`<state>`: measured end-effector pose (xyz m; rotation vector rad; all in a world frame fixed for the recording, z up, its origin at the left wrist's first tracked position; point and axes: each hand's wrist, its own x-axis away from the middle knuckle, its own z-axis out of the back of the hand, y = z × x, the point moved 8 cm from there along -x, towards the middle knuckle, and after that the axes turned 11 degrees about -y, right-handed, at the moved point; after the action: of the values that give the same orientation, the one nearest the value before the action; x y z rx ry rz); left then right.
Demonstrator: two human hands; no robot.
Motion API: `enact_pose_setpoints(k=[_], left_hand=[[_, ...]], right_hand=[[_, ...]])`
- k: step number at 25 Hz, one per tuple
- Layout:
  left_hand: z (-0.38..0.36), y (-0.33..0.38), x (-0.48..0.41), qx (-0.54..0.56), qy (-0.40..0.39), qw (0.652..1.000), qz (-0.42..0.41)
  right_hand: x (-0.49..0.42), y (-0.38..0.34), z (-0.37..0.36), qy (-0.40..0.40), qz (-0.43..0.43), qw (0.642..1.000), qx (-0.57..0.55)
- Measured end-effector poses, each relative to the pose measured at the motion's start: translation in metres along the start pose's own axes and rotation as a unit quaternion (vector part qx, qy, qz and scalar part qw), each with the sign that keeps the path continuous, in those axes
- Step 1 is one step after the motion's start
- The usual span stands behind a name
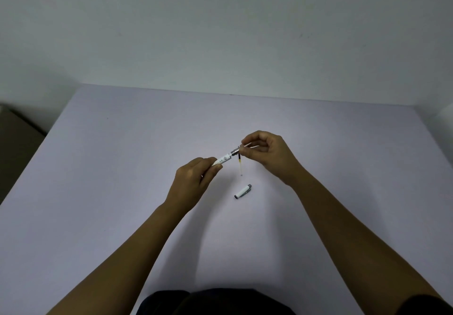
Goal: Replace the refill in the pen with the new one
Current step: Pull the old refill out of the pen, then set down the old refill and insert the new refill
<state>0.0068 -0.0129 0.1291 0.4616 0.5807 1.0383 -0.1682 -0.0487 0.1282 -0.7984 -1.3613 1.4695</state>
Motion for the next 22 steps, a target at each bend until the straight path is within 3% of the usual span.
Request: enact_pose_setpoints(k=[8, 13, 19, 22], left_hand=[[0.0, -0.002, -0.001, -0.029, -0.004, 1.0, 0.001], [-0.002, -0.012, 0.002, -0.026, -0.008, 0.999, 0.025], [-0.005, -0.018, 0.002, -0.016, -0.006, 0.999, 0.039], [-0.007, -0.02, 0.001, -0.021, -0.014, 0.999, 0.042]], right_hand=[[-0.008, 0.002, 0.007, 0.063, 0.02, 0.985, -0.158], [-0.006, 0.041, 0.034, 0.181, 0.007, 0.918, -0.354], [0.029, 0.176, -0.009, 0.258, -0.231, 0.879, -0.327], [0.052, 0.219, -0.017, 0.295, -0.337, 0.877, -0.171]])
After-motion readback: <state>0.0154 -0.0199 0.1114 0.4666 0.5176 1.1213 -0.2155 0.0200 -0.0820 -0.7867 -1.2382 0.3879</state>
